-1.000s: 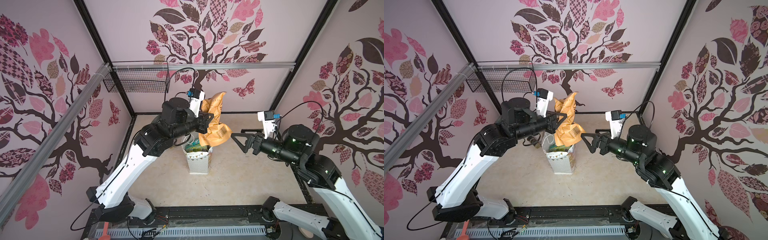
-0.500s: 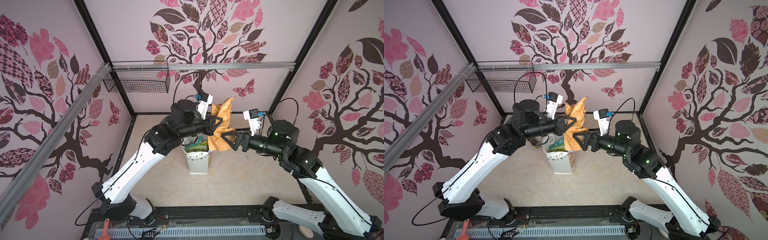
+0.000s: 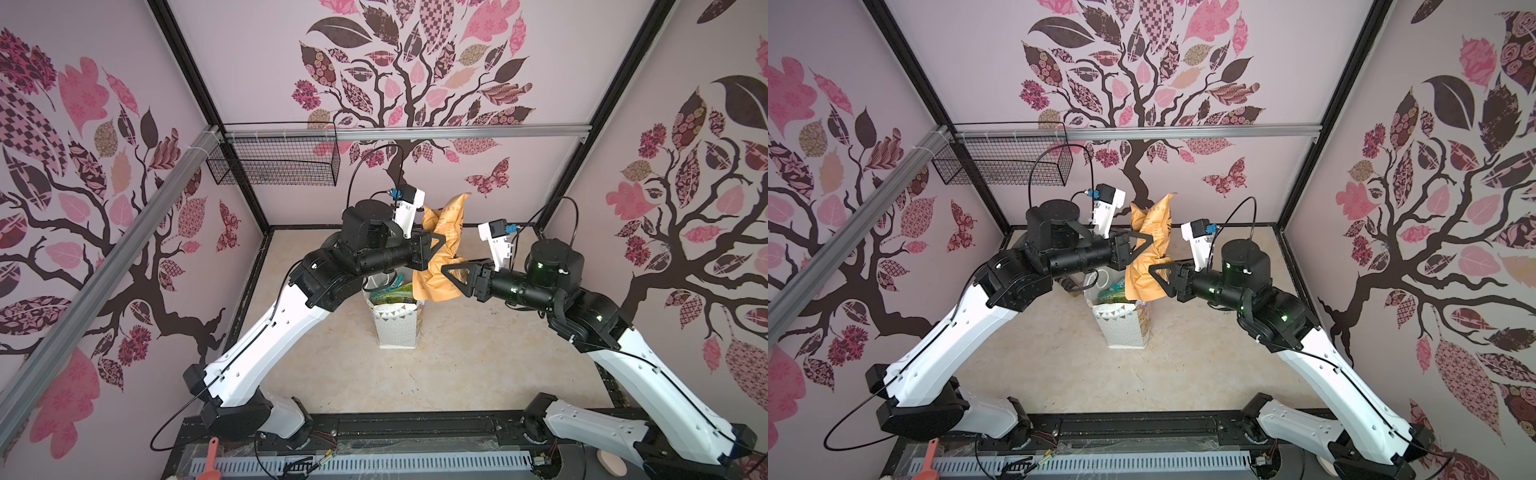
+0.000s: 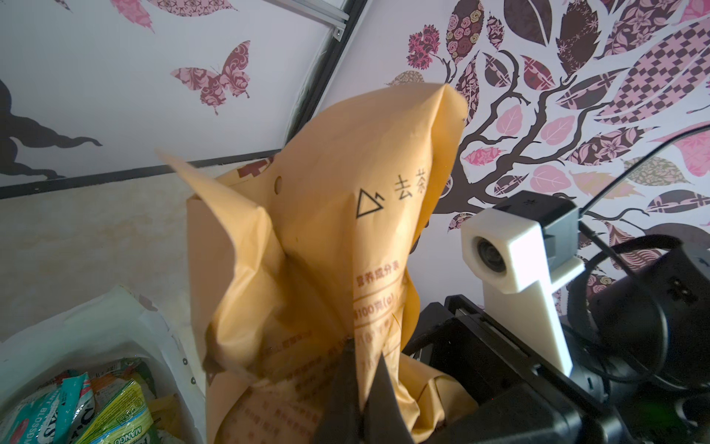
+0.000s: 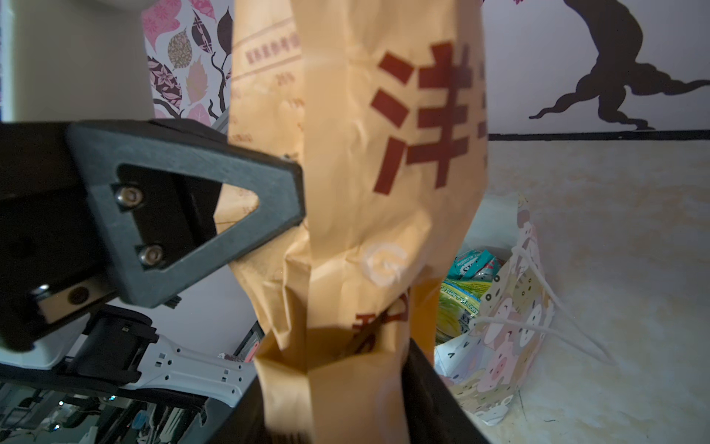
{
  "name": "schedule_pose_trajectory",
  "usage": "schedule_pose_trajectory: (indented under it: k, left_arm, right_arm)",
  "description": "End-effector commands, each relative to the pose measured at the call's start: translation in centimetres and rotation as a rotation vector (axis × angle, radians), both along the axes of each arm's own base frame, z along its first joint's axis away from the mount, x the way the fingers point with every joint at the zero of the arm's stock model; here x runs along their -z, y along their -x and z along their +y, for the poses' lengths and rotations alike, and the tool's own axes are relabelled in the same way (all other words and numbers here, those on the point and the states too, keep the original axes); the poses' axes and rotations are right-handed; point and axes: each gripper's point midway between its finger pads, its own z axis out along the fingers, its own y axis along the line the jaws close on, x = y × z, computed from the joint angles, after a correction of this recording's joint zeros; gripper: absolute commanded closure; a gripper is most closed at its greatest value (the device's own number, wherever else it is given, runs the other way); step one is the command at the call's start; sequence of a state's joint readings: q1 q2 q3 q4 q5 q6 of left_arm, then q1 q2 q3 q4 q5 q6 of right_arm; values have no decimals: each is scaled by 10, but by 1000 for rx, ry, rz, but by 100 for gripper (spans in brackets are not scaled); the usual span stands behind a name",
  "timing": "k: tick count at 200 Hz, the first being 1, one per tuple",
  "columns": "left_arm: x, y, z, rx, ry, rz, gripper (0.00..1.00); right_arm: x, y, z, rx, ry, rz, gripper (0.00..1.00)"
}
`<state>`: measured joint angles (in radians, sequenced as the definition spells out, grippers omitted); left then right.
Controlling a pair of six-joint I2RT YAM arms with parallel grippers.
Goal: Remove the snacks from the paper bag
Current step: 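Hand the tan pouch from the left gripper to the right gripper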
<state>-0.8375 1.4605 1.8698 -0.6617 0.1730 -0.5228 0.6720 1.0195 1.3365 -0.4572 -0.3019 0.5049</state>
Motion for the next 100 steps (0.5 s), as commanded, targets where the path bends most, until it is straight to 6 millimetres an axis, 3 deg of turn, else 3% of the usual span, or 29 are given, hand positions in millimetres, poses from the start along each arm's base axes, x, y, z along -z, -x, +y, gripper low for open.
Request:
schedule_pose_trajectory:
  k: [1, 47, 100]
  left_arm:
    - [-9, 3, 1, 4, 20, -45, 96]
    - [-17, 5, 14, -30, 11, -107, 67]
    - [-36, 18, 37, -53, 49, -226, 44]
  right_arm:
    - [-5, 1, 4, -11, -21, -8, 62]
    - [-10, -4, 0, 24, -26, -25, 81]
    - [-20, -12, -4, 73, -45, -48, 98]
